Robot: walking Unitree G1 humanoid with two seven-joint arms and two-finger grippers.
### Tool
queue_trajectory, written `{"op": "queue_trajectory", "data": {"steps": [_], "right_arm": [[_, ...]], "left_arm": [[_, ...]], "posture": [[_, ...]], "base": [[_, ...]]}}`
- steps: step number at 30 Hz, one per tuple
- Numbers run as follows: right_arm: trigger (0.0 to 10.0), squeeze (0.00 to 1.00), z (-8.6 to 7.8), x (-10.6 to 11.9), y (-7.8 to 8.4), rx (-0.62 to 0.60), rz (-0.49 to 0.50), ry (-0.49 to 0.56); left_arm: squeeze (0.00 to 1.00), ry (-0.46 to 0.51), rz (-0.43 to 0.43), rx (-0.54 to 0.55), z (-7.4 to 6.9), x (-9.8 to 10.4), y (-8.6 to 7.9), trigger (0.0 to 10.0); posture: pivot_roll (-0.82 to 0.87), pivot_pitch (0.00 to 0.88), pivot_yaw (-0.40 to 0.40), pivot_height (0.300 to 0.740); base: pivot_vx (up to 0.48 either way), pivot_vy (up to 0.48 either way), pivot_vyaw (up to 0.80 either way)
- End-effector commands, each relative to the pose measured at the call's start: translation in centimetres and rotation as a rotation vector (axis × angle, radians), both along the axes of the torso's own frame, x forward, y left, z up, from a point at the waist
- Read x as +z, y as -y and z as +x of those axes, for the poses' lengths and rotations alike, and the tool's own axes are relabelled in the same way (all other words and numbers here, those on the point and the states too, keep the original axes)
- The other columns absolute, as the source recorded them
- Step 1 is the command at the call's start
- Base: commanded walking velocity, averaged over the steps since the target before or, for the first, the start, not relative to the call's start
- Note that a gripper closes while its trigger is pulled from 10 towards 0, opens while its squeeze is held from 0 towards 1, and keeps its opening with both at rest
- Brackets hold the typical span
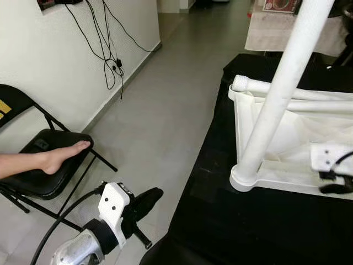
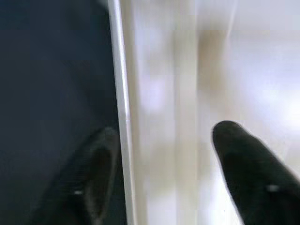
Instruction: Building children table
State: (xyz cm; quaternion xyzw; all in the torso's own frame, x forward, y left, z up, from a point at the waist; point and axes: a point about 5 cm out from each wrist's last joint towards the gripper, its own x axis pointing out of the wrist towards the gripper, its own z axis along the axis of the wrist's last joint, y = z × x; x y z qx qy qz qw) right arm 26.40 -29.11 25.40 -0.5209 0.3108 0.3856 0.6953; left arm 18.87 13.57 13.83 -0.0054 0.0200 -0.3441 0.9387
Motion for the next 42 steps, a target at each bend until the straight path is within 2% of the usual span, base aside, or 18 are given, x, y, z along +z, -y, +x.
{"op": "queue_trajectory", "data": {"steps": [1,2,5,6,7,8,9,13,18,22,23,27,29,31,33,35,38,42], "right_arm": [[10.0,1.00,-0.1,0.4,-1.3,0.073,0.062,-0.005],[10.0,1.00,-0.1,0.4,-1.3,0.073,0.062,-0.005],[10.0,0.93,1.3,-0.7,-4.7,0.135,0.229,0.054],[10.0,0.93,1.3,-0.7,-4.7,0.135,0.229,0.054],[10.0,0.34,2.1,-1.5,-5.5,0.120,0.257,0.087],[10.0,0.34,2.6,-2.1,-5.9,0.107,0.267,0.108],[10.0,0.00,3.4,-3.1,-6.3,0.061,0.278,0.128],[10.0,0.00,3.8,-5.1,-7.6,0.033,0.302,0.085],[10.0,0.00,2.0,-5.7,-8.0,0.141,0.294,-0.057],[10.0,0.00,1.9,-5.8,-8.0,0.156,0.293,-0.067],[10.0,0.00,1.0,-6.6,-8.4,0.204,0.324,-0.150],[10.0,0.00,0.1,-6.7,-8.5,0.243,0.368,-0.224],[10.0,0.00,-0.3,-6.4,-8.3,0.259,0.380,-0.257],[10.0,0.00,-1.4,-5.7,-7.1,0.274,0.356,-0.349],[10.0,0.00,-1.4,-5.7,-7.1,0.274,0.356,-0.349],[10.0,0.00,-1.8,-5.4,-6.2,0.264,0.322,-0.370],[10.0,0.00,-3.0,-4.5,-3.9,0.237,0.212,-0.426],[10.0,0.00,-3.3,-4.4,-3.6,0.229,0.187,-0.425]], "left_arm": [[0.00,-0.009,-0.002,0.007,-0.2,-0.3,-0.1,10.0],[0.00,-0.009,-0.002,0.007,-0.2,-0.3,-0.1,10.0],[0.00,-0.008,-0.006,0.009,-0.2,-0.4,0.0,10.0],[0.00,-0.008,-0.006,0.009,-0.2,-0.4,0.0,10.0],[0.00,-0.007,-0.007,0.010,-0.2,-0.4,0.0,10.0],[0.00,-0.007,-0.008,0.011,-0.2,-0.4,0.0,10.0],[0.00,-0.006,-0.009,0.011,-0.2,-0.4,0.1,10.0],[0.00,-0.005,-0.010,0.015,-0.3,-0.4,0.2,10.0],[0.00,-0.003,-0.015,0.019,-0.4,-0.4,0.3,10.0],[0.00,-0.002,-0.016,0.019,-0.4,-0.4,0.3,10.0],[0.00,-0.003,-0.019,0.019,-0.4,-0.4,0.4,10.0],[0.00,-0.003,-0.021,0.021,-0.4,-0.4,0.4,10.0],[0.00,-0.004,-0.022,0.021,-0.4,-0.4,0.3,10.0],[0.00,-0.005,-0.025,0.020,-0.4,-0.4,0.3,10.0],[0.00,-0.005,-0.025,0.020,-0.4,-0.4,0.3,10.0],[0.00,-0.006,-0.026,0.019,-0.4,-0.4,0.2,10.0],[0.00,-0.007,-0.029,0.019,-0.4,-0.4,0.2,10.0],[0.00,-0.007,-0.029,0.019,-0.4,-0.4,0.1,10.0]], "posture": [[-0.08,0.098,0.006,0.740],[-0.08,0.098,0.006,0.740],[-0.08,0.088,-0.001,0.740],[-0.08,0.088,-0.001,0.740],[-0.07,0.085,-0.003,0.740],[-0.07,0.085,-0.003,0.740],[-0.07,0.081,-0.005,0.740],[-0.06,0.080,-0.008,0.740],[-0.06,0.085,-0.015,0.740],[-0.06,0.085,-0.015,0.740],[-0.06,0.088,-0.012,0.740],[-0.06,0.089,-0.012,0.740],[-0.07,0.090,-0.013,0.740],[-0.07,0.092,-0.015,0.740],[-0.07,0.092,-0.015,0.740],[-0.08,0.093,-0.015,0.740],[-0.09,0.096,-0.012,0.740],[-0.09,0.096,-0.012,0.740]], "base": [[0.000,0.000,0.00],[0.000,0.000,0.00],[0.000,0.000,0.00],[0.000,0.000,0.00],[0.000,0.000,0.00],[0.000,0.000,0.00],[0.000,0.000,0.00],[0.000,0.000,0.00],[0.000,0.000,0.00],[0.000,0.000,0.00],[0.000,0.000,0.00],[0.000,0.000,0.00],[0.000,0.000,0.00],[0.000,0.000,0.00],[0.000,0.000,0.00],[0.000,0.000,0.00],[0.000,0.000,0.00],[0.000,0.000,0.00]]}}
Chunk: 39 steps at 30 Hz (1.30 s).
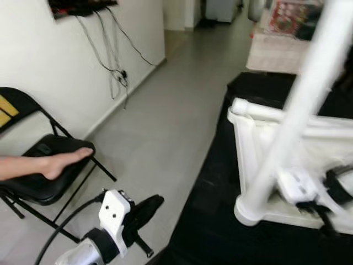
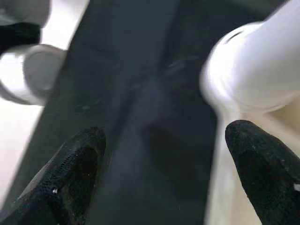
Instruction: Building children table
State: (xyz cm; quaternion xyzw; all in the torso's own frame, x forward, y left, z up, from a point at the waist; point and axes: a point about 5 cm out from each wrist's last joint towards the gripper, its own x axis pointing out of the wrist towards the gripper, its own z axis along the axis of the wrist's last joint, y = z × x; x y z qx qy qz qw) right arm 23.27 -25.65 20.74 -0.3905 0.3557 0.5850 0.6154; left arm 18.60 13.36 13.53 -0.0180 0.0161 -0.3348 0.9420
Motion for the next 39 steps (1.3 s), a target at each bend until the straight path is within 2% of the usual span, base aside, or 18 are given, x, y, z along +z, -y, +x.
{"op": "queue_trajectory", "data": {"steps": [1,7,8,9,11,13,15,17,22,25,29,30,31,33,34,35,37,39], "right_arm": [[10.0,0.00,0.0,0.2,-0.2,0.005,0.000,0.020],[10.0,0.00,0.9,-0.8,-0.7,-0.057,0.020,0.113],[10.0,0.00,1.1,-1.1,-1.5,-0.065,0.098,0.143],[10.0,0.00,1.1,-1.1,-1.5,-0.065,0.098,0.143],[10.0,0.00,2.1,-0.8,-2.0,-0.122,0.198,0.221],[10.0,0.00,2.1,-0.8,-2.0,-0.122,0.198,0.221],[10.0,0.00,3.0,-0.6,-1.2,-0.239,0.268,0.308],[10.0,0.00,3.2,-0.7,-0.3,-0.297,0.268,0.339],[10.0,0.00,1.8,-1.1,1.8,-0.302,0.138,0.269],[10.0,0.00,0.7,-0.9,3.7,-0.300,-0.012,0.208],[10.0,0.00,0.9,-0.3,4.9,-0.328,-0.099,0.242],[10.0,0.00,1.5,0.7,6.0,-0.361,-0.171,0.321],[10.0,0.00,1.5,0.7,6.0,-0.361,-0.171,0.321],[10.0,0.00,3.0,2.9,7.3,-0.445,-0.233,0.510],[10.0,0.00,3.6,3.7,7.6,-0.475,-0.232,0.577],[10.0,0.00,3.6,3.7,7.6,-0.475,-0.232,0.577],[10.0,0.00,4.7,5.8,7.5,-0.557,-0.207,0.717],[10.0,0.00,4.9,6.1,7.5,-0.569,-0.207,0.737]], "left_arm": [[0.00,-0.006,-0.003,-0.001,-0.1,-0.1,-0.1,10.0],[0.00,-0.008,0.001,-0.003,-0.1,-0.1,-0.1,10.0],[0.00,-0.010,0.003,-0.005,-0.1,-0.1,-0.1,10.0],[0.00,-0.010,0.003,-0.005,-0.1,-0.1,-0.1,10.0],[0.00,-0.019,-0.005,-0.006,-0.1,-0.1,-0.2,10.0],[0.00,-0.019,-0.005,-0.006,-0.1,-0.1,-0.2,10.0],[0.00,-0.018,-0.042,0.098,0.8,0.3,-1.3,10.0],[0.00,-0.014,-0.060,0.167,1.3,0.6,-2.0,10.0],[0.00,-0.005,-0.057,0.211,1.5,0.7,-2.5,10.0],[0.00,-0.004,-0.052,0.224,1.5,0.7,-2.6,10.0],[0.00,-0.005,-0.057,0.234,1.6,0.7,-2.7,10.0],[0.00,-0.003,-0.056,0.236,1.6,0.7,-2.7,10.0],[0.00,-0.003,-0.056,0.236,1.6,0.7,-2.7,10.0],[0.00,-0.006,-0.056,0.243,1.7,0.7,-2.8,10.0],[0.00,-0.008,-0.056,0.247,1.7,0.7,-2.8,10.0],[0.00,-0.008,-0.056,0.247,1.7,0.7,-2.8,10.0],[0.00,-0.010,-0.053,0.253,1.8,0.7,-2.9,10.0],[0.00,-0.010,-0.052,0.254,1.8,0.7,-2.9,10.0]], "posture": [[-0.09,0.096,-0.012,0.740],[-0.08,0.091,-0.003,0.740],[-0.09,0.094,0.000,0.740],[-0.09,0.094,0.000,0.740],[-0.09,0.093,-0.003,0.740],[-0.09,0.093,-0.003,0.740],[-0.10,0.097,0.005,0.740],[-0.10,0.097,0.005,0.740],[-0.10,0.095,0.009,0.740],[-0.10,0.095,0.010,0.740],[-0.10,0.095,0.011,0.740],[-0.10,0.096,0.011,0.740],[-0.10,0.096,0.011,0.740],[-0.10,0.095,0.013,0.740],[-0.10,0.095,0.014,0.740],[-0.10,0.095,0.014,0.740],[-0.10,0.094,0.017,0.740],[-0.10,0.094,0.017,0.740]], "base": [[0.000,0.000,0.00],[0.000,0.000,0.00],[0.000,0.000,0.00],[0.000,0.000,0.00],[0.000,0.000,0.00],[0.000,0.000,0.00],[0.000,0.000,0.00],[0.000,0.000,0.00],[0.000,0.000,0.00],[0.000,0.000,0.00],[0.000,0.000,0.00],[0.000,0.000,0.00],[0.000,0.000,0.00],[0.000,0.000,0.00],[0.000,0.000,0.00],[0.000,0.000,0.00],[0.000,0.000,0.00],[0.000,0.000,0.00]]}}
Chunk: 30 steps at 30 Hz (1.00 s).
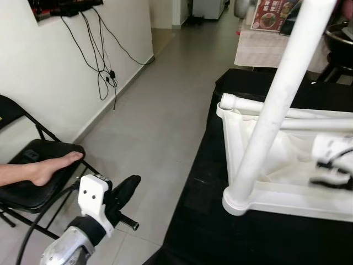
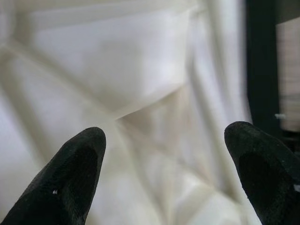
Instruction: Building children table
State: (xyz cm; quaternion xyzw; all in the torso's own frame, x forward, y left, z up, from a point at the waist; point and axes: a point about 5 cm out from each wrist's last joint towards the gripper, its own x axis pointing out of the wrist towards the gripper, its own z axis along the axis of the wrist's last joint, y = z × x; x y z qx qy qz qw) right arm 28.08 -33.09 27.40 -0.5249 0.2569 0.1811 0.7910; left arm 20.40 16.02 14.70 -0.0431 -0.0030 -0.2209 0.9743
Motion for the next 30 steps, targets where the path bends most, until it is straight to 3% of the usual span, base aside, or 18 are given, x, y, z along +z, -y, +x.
{"op": "queue_trajectory", "data": {"steps": [1,3,5,7,8,9,10,11,13,17,22,30], "right_arm": [[10.0,0.00,0.1,-0.4,0.1,-0.021,0.007,0.001],[10.0,0.00,0.6,-0.3,-0.1,-0.044,0.040,0.050],[10.0,0.00,2.1,-0.6,-1.1,-0.096,0.181,0.155],[10.0,0.00,2.1,-0.6,-1.1,-0.096,0.181,0.155],[10.0,0.00,2.8,-0.9,-1.7,-0.113,0.242,0.192],[10.0,0.00,3.9,-2.1,-3.3,-0.143,0.390,0.272],[10.0,0.00,3.9,-2.1,-3.3,-0.143,0.390,0.272],[10.0,0.00,4.8,-3.7,-5.1,-0.194,0.544,0.316],[10.0,0.00,5.3,-6.1,-7.4,-0.283,0.726,0.352],[10.0,0.00,5.0,-7.5,-8.1,-0.363,0.769,0.385],[10.0,0.00,4.7,-7.7,-7.7,-0.422,0.770,0.447],[10.0,0.00,3.9,-8.5,-9.6,-0.481,0.767,0.536]], "left_arm": [[0.00,-0.027,0.000,0.016,0.0,-0.4,-0.3,10.0],[0.00,-0.027,0.001,0.017,0.0,-0.4,-0.3,10.0],[0.00,-0.027,0.000,0.021,0.0,-0.4,-0.3,10.0],[0.00,-0.027,0.000,0.021,0.0,-0.4,-0.3,10.0],[0.00,-0.027,0.000,0.023,0.0,-0.4,-0.3,10.0],[0.00,-0.034,0.001,0.029,0.1,-0.5,-0.3,10.0],[0.00,-0.034,0.001,0.029,0.1,-0.5,-0.3,10.0],[0.00,-0.045,0.003,0.032,0.1,-0.6,-0.4,10.0],[0.00,-0.056,0.015,0.038,0.2,-0.7,-0.4,10.0],[0.00,-0.048,0.012,0.050,0.2,-0.6,-0.4,10.0],[0.00,-0.035,0.001,0.046,0.2,-0.4,-0.4,10.0],[0.00,-0.029,0.006,0.042,0.2,-0.2,-0.4,10.0]], "posture": [[-0.10,0.094,0.017,0.740],[-0.10,0.096,0.015,0.740],[-0.10,0.096,0.014,0.740],[-0.10,0.096,0.014,0.740],[-0.10,0.097,0.013,0.740],[-0.11,0.096,0.010,0.740],[-0.11,0.096,0.010,0.740],[-0.10,0.094,0.011,0.740],[-0.10,0.097,0.009,0.740],[-0.10,0.097,0.011,0.740],[-0.10,0.097,0.012,0.740],[-0.10,0.098,0.016,0.740]], "base": [[0.000,0.000,0.00],[0.000,0.000,0.00],[0.000,0.000,0.00],[0.000,0.000,0.00],[0.000,0.000,0.00],[0.000,0.000,0.00],[0.000,0.000,0.00],[0.000,0.480,0.00],[0.000,0.480,0.00],[0.000,0.480,-0.52],[0.000,0.000,-0.80],[0.000,0.000,-0.80]]}}
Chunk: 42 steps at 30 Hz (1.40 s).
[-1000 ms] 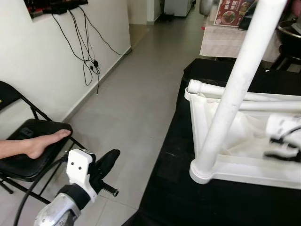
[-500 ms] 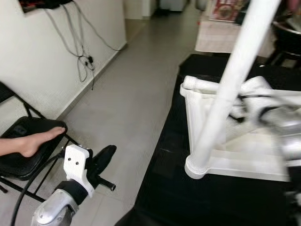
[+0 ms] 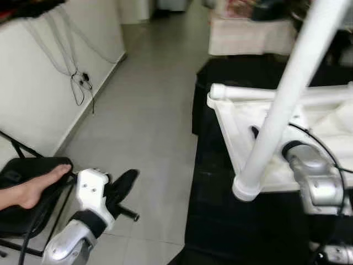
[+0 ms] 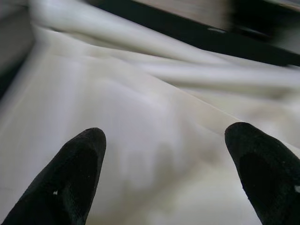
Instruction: Building children table
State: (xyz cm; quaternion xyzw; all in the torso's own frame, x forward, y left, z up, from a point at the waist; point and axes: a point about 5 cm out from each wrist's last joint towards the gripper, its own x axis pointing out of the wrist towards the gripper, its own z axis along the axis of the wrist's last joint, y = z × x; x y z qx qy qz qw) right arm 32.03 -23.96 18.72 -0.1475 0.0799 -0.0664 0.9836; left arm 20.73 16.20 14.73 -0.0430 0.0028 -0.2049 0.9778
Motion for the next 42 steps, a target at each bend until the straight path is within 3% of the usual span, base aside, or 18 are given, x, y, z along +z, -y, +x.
{"op": "queue_trajectory", "data": {"steps": [1,19,24,27,30,33,42], "right_arm": [[10.0,0.00,-0.1,0.1,-0.6,-0.003,-0.015,0.013],[10.0,0.00,-2.0,-1.3,-0.7,-0.067,-0.021,-0.018],[10.0,0.00,-2.6,-1.6,-1.5,0.041,0.027,-0.026],[10.0,0.00,-3.2,-1.5,-3.1,0.185,0.070,0.000],[10.0,0.00,-3.5,-1.5,-3.8,0.237,0.098,0.005],[10.0,0.00,-4.1,-1.6,-5.1,0.339,0.186,0.020],[10.0,0.00,-6.1,-1.8,-4.7,0.397,0.286,0.026]], "left_arm": [[0.00,-0.016,0.004,0.011,-0.1,-0.3,-0.3,10.0],[0.00,-0.021,0.008,0.019,-0.1,-0.5,-0.5,10.0],[0.00,-0.028,0.007,0.020,0.1,-0.8,-0.6,10.0],[0.00,-0.047,0.012,0.020,0.1,-1.1,-0.5,10.0],[0.00,-0.051,0.016,0.020,0.2,-1.1,-0.5,10.0],[0.00,-0.051,0.023,0.020,0.2,-1.2,-0.5,10.0],[0.00,-0.052,0.025,0.016,0.2,-1.2,-0.6,10.0]], "posture": [[-0.10,0.098,0.016,0.740],[-0.11,0.101,0.017,0.740],[-0.12,0.094,0.017,0.740],[-0.13,0.083,0.018,0.740],[-0.13,0.080,0.018,0.740],[-0.13,0.078,0.016,0.740],[-0.14,0.081,0.020,0.740]], "base": [[0.000,0.000,-0.80],[0.000,0.000,-0.80],[0.000,0.000,-0.80],[0.000,0.480,-0.53],[0.000,0.480,0.00],[0.000,0.480,0.00],[0.000,0.480,0.00]]}}
